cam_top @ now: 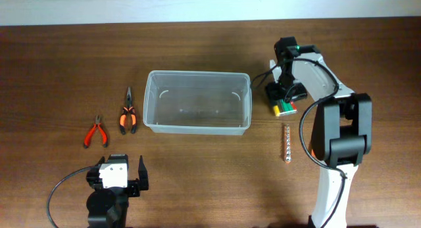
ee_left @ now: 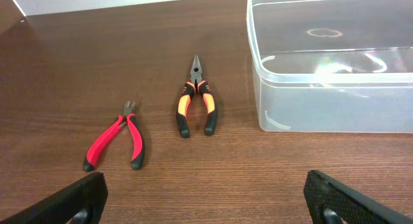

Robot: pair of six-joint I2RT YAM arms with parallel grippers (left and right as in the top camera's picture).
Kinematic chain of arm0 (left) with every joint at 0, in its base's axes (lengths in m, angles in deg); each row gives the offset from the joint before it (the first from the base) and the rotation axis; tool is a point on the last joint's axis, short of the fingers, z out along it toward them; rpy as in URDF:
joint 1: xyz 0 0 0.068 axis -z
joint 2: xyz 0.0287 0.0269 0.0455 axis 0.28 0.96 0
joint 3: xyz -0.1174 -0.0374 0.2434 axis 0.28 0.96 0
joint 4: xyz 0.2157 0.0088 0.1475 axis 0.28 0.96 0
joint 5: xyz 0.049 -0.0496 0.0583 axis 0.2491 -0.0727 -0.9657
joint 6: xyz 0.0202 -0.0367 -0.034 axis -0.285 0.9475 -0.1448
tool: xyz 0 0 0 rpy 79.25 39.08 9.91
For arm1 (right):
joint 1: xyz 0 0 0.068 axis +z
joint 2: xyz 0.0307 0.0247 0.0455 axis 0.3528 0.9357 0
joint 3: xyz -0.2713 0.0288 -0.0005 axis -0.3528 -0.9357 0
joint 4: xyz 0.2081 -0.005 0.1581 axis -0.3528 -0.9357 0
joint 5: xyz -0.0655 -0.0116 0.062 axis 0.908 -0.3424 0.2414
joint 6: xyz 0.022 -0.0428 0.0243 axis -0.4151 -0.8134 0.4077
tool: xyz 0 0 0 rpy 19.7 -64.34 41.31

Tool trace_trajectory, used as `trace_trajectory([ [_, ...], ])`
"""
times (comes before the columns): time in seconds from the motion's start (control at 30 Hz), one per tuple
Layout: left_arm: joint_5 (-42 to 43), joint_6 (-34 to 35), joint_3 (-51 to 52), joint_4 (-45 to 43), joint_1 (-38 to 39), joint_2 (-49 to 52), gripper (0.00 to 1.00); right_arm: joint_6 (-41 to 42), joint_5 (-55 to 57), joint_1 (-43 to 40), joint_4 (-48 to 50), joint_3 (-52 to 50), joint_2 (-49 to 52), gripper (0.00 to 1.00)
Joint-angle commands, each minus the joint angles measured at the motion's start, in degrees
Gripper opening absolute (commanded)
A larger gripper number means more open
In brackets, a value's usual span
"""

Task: Pack container
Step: 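Lift the screwdriver case and lower it into the clear container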

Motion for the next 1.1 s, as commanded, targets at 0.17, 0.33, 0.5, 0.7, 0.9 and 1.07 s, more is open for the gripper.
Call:
trace_trajectory([
  [0.17,-0.4,-1.1,0.4,-0.1,0.3,-0.3,0.99,0.9,2.0,0.4,-8.7,17.4,-0.4,0.64],
  [0.33,-0.4,-1.1,0.4,-0.1,0.3,-0.3,0.99,2.5,0.3,0.4,-14.4,26.2,-0.9,0.64],
  [0.5,-0.4,-1.1,0.4,-0.1,0.3,-0.3,0.99,3.8,-0.9,1.7,-19.6,33.3,-1.7,0.64],
  [0.7,-0.4,-1.1,0.4,-0.1,0.3,-0.3,0.99,5.1,-2.3,9.1,-25.0,40.2,-2.1,0.64],
  [0.9,-0.4,-1.1,0.4,-0.1,0.3,-0.3,0.99,8.3,-2.3,18.7,-26.1,40.7,-2.1,0.64],
  [1.07,-0.4,-1.1,0.4,-0.1,0.3,-0.3,0.99,9.6,-1.7,25.8,-25.0,40.6,-2.0,0.64],
])
